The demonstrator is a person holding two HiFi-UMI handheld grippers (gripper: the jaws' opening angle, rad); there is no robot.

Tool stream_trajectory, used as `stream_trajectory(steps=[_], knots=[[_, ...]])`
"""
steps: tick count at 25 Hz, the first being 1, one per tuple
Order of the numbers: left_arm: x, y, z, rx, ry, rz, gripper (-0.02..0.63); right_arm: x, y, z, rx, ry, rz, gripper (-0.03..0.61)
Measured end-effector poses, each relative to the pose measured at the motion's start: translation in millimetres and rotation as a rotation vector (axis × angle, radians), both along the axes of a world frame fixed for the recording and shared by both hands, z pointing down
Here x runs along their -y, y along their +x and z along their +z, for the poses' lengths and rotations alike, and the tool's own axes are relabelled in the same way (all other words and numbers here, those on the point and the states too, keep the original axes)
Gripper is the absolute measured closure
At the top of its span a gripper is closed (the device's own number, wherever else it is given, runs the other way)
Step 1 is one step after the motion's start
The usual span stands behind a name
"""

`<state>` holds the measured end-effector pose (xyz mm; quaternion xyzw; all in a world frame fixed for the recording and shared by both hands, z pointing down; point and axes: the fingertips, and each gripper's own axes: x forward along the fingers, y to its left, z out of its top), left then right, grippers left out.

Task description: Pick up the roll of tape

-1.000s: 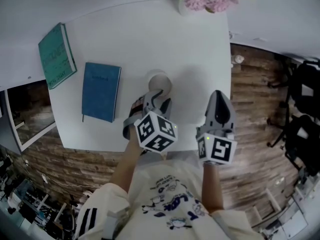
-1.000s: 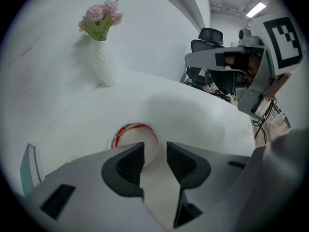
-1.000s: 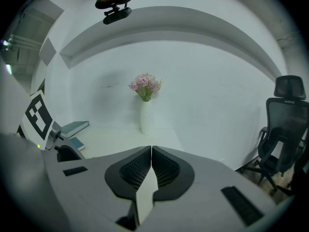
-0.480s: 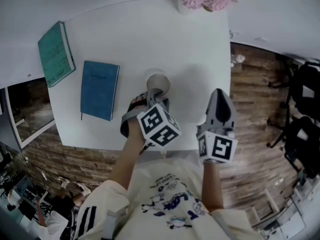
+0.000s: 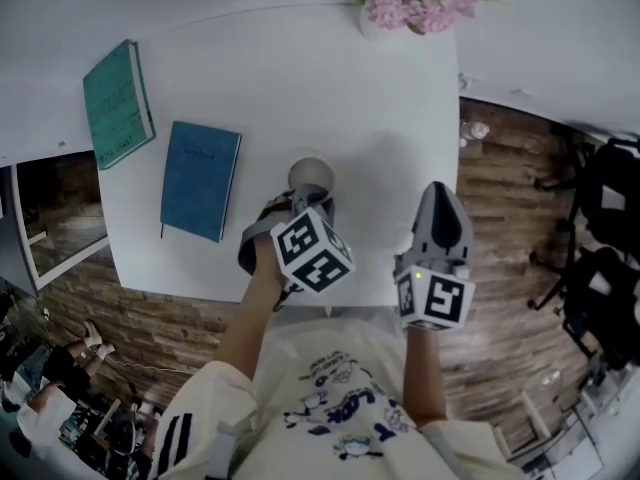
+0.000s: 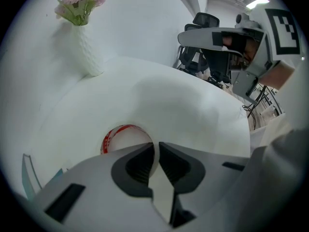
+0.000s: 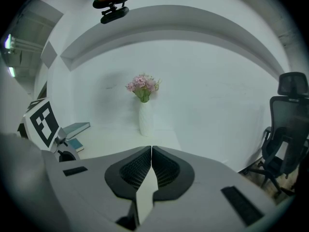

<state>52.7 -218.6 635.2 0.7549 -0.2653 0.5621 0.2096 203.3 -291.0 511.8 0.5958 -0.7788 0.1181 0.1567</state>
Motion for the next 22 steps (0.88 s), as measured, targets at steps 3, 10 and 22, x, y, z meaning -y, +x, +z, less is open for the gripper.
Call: stream_trajectory(steps=[3,10,22], knots=[[2,-1,-5,-0.015,0.033,-0.034,0.575,0,-2,-3,0.003,0.013,-0.010,0.574],[26,-29,-56,-0.084,0.246,-0.192,0.577,-2,-15,-26,0.029,0.053,-0.007,0.574],[53,-103,-208,-0.344,0.684,-0.554,0.576,-9,-46,-99,0.035,0.196,-0.029,0.574]])
